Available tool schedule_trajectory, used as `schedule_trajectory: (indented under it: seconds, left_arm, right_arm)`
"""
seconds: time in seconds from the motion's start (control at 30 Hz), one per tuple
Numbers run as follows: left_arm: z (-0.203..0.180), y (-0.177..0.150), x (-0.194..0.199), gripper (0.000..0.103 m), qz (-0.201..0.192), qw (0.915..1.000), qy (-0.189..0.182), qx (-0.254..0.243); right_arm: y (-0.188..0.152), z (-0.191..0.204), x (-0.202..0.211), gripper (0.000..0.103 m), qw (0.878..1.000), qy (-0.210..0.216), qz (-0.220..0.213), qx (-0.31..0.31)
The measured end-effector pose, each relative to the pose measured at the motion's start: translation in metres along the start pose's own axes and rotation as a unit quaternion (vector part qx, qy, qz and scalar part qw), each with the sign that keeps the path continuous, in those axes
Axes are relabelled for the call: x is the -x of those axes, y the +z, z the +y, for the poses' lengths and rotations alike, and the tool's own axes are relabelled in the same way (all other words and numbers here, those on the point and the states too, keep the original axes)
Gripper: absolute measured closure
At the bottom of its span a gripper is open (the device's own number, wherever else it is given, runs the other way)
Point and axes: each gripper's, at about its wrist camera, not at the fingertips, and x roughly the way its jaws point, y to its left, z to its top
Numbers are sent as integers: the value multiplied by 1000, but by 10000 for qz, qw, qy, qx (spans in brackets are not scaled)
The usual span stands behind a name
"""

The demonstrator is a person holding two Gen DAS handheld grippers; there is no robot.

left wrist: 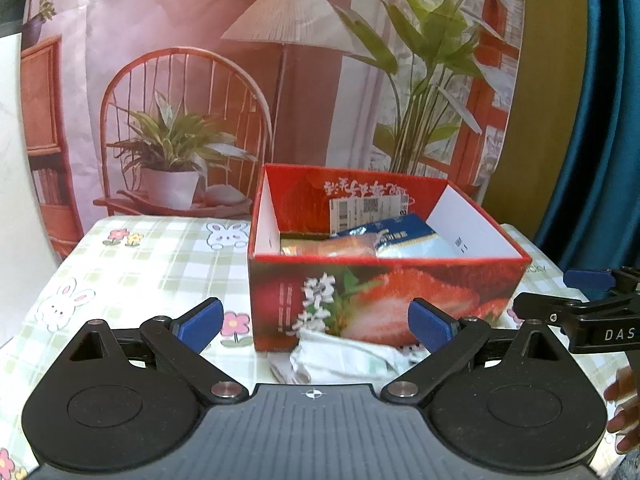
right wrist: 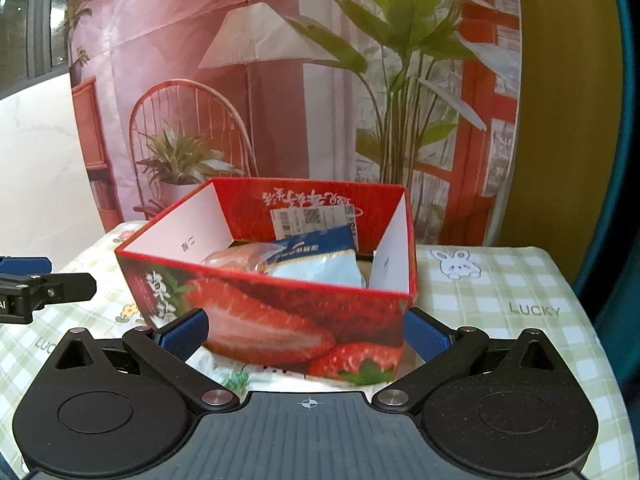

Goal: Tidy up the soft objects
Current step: 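Move both open grippers down to the green tasseled pouch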

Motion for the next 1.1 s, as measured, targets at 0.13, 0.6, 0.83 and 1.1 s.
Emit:
schedule_trajectory:
  seconds: [0.13, 0.6, 0.83, 1.1]
  left_arm:
    - [-2, -12, 2, 3, 65, 10000, -20, -30]
    - [9, -48, 11, 3, 268, 9996, 14, 2]
    - [11, -57, 5, 4, 474, 9986, -186, 116]
    - [6, -65, -2, 10, 620, 9966, -508, 190]
  right_arm:
    - [-14, 3, 1, 1, 9997, 81, 203, -96]
    - [-60, 2, 10, 0, 9989, -77, 410, -208]
    - [-77, -4, 6, 1, 9973, -53, 669, -310]
    - [-89, 4, 22, 2, 9952, 124, 966, 3]
